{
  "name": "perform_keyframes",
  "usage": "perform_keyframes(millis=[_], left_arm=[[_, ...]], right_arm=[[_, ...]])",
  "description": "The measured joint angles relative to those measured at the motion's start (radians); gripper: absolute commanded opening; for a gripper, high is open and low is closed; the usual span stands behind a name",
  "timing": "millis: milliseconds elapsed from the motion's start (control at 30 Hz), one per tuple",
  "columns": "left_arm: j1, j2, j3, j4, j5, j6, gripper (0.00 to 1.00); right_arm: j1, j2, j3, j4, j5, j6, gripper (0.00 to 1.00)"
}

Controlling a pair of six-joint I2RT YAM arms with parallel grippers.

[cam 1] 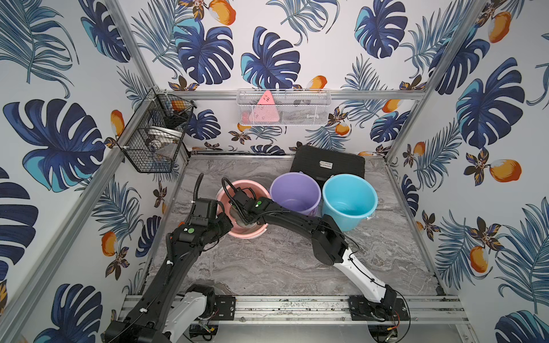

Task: Wipe the inside of the bucket with a cloth
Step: Wipe the dirt from the inside of the bucket.

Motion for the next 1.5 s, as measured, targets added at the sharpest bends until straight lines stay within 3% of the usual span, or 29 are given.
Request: perform_keyframes(millis=[367, 667, 800, 900, 1033, 1267, 1500], left_arm=[[-0.041, -0.002, -0.021, 0.038, -0.026, -0.046, 0.00], [-0.061, 0.015, -0.037, 0.001, -0.055, -0.047, 0.00], [-0.064, 0.039, -0.039, 0.005, -0.056, -0.047, 0.00], [-0.066, 0.043, -0.040, 0.031, -0.061, -0.053, 0.00], [-0.069, 0.036, -0.040, 0.050, -0.075, -0.055, 0.00], [-0.072, 0.036, -0.035, 0.048, -0.066, -0.049, 0.00], [-0.079, 0.030, -0.035, 0.088, -0.054, -0.050, 0.00]], right_arm=[[0.005, 0.026, -0.005, 0.006, -0.068, 0.056, 0.00], [-0.006, -0.114, -0.253, 0.174, -0.517, 0.077, 0.00], [-0.004, -0.195, -0.293, 0.204, -0.608, 0.071, 0.00], [0.002, -0.171, -0.194, 0.114, -0.546, 0.063, 0.00], [0.009, -0.082, -0.060, 0.000, -0.364, 0.029, 0.00], [0.006, -0.072, -0.093, -0.064, -0.045, 0.023, 0.00], [-0.021, 0.027, 0.030, -0.127, 0.015, 0.065, 0.00]])
